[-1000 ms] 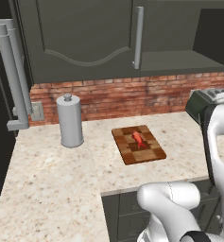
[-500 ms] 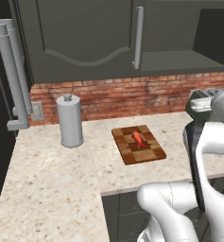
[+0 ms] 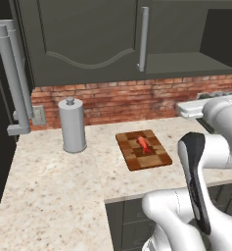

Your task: Open the cabinet, retrieve the rolling pin, and place it next to the meat on the cutting board to prepare for tenderizing.

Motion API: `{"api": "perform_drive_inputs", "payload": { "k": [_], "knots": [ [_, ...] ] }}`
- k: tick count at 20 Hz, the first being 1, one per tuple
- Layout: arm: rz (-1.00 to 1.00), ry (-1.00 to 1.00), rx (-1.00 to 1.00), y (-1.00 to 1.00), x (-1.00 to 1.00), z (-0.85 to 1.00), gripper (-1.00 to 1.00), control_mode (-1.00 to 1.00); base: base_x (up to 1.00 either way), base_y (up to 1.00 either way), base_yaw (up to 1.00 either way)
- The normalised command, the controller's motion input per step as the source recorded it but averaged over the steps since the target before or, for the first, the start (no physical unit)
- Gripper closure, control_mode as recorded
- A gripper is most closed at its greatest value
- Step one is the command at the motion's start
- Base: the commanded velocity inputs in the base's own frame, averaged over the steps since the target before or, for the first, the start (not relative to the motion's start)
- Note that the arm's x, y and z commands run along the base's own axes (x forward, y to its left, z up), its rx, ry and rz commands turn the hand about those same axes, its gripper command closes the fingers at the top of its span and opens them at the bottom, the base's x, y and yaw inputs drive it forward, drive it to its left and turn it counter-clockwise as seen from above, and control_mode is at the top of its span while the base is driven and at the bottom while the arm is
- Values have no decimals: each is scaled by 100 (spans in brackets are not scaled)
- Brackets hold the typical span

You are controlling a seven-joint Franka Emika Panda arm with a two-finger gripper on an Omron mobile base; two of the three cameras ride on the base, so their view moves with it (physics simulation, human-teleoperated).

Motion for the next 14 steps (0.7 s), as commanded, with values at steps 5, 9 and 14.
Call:
{"api": "perform_drive_inputs", "payload": {
  "k": [5, 9, 14],
  "knots": [
    [23, -8, 12, 57, 13, 24, -100, -100, 0, 0, 0],
    [18, -7, 7, 50, 28, 35, -100, -100, 0, 0, 0],
    [14, -7, 6, 49, 25, 35, -100, -100, 0, 0, 0]
  ]
}}
